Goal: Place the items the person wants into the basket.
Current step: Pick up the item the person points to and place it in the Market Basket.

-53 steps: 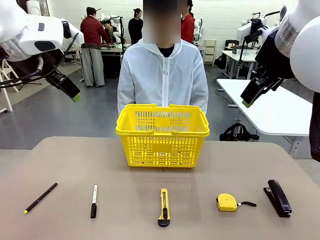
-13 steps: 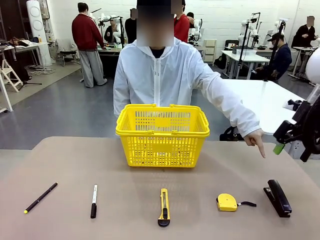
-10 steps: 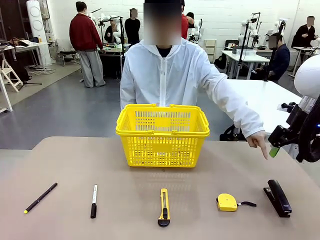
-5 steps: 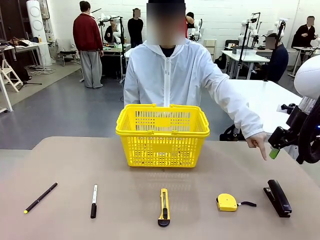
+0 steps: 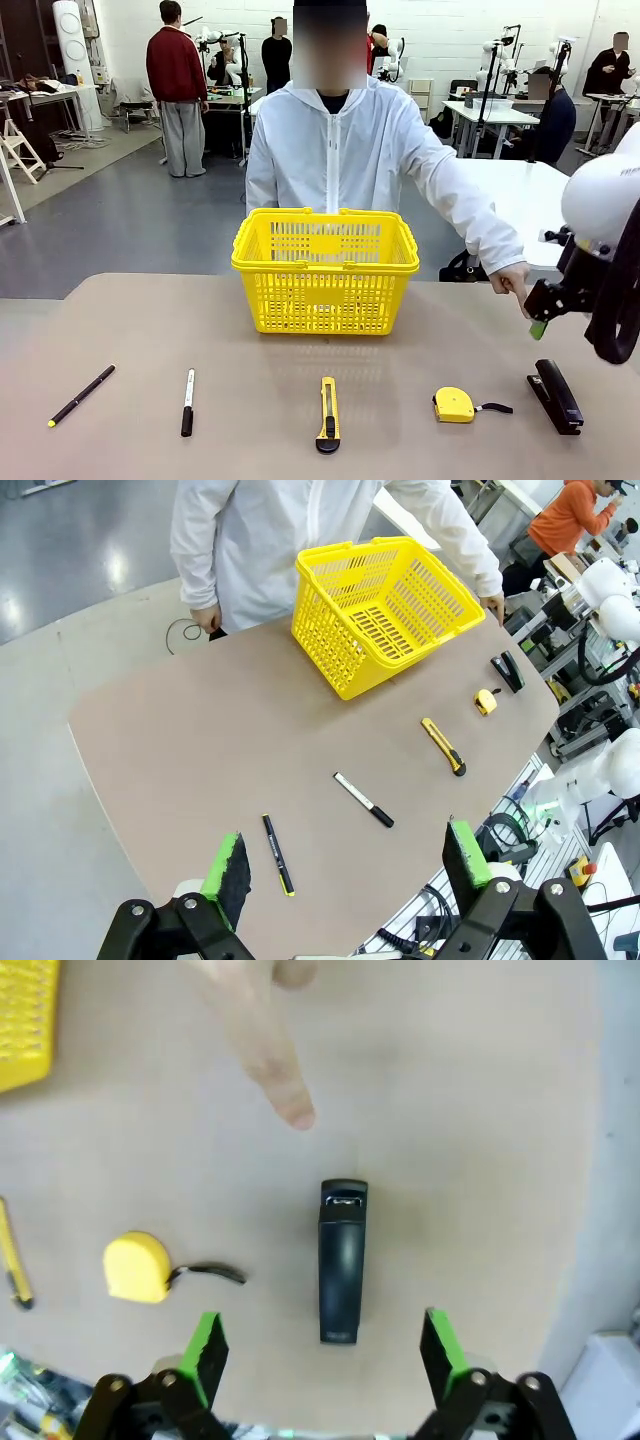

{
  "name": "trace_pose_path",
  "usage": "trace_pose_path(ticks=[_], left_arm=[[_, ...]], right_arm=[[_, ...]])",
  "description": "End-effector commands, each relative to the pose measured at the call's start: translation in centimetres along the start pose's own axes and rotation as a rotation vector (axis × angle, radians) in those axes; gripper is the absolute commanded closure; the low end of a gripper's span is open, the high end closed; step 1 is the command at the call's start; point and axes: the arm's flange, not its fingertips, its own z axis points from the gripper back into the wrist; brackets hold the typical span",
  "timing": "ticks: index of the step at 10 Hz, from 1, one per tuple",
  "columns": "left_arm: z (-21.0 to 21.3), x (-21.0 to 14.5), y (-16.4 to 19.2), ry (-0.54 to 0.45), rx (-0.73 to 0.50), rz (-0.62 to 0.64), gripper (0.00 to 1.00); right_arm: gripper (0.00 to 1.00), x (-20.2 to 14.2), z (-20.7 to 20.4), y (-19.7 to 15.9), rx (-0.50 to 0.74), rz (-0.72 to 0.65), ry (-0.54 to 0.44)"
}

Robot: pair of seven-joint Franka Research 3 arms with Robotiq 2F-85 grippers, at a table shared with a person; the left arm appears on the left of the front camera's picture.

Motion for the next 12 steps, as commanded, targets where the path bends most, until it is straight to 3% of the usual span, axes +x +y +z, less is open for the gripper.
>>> trace_pose_path(ticks=[1,5,8,12], left_arm=[[0.1,0.0,0.1,-0.01,-0.016,-0.018,0.0],[0.1,0.0,0.1,-0.01,-0.016,-0.018,0.0],[0.1,0.0,0.1,-0.01,-0.016,-0.018,0.0],[0.1,0.0,0.1,-0.01,-0.016,-0.018,0.0]], right_arm=[[0.0,-1.2,-2.0,1.1,-0.067,-0.028,-0.019],[0.0,-1.3,-5.0,1.9,-0.094,0.002,0.015],[0.0,-0.8,-5.8,1.6,-0.14,0.031,-0.019],[0.0,-0.3,-7.5,0.8,-0.112,0.073,-0.007]])
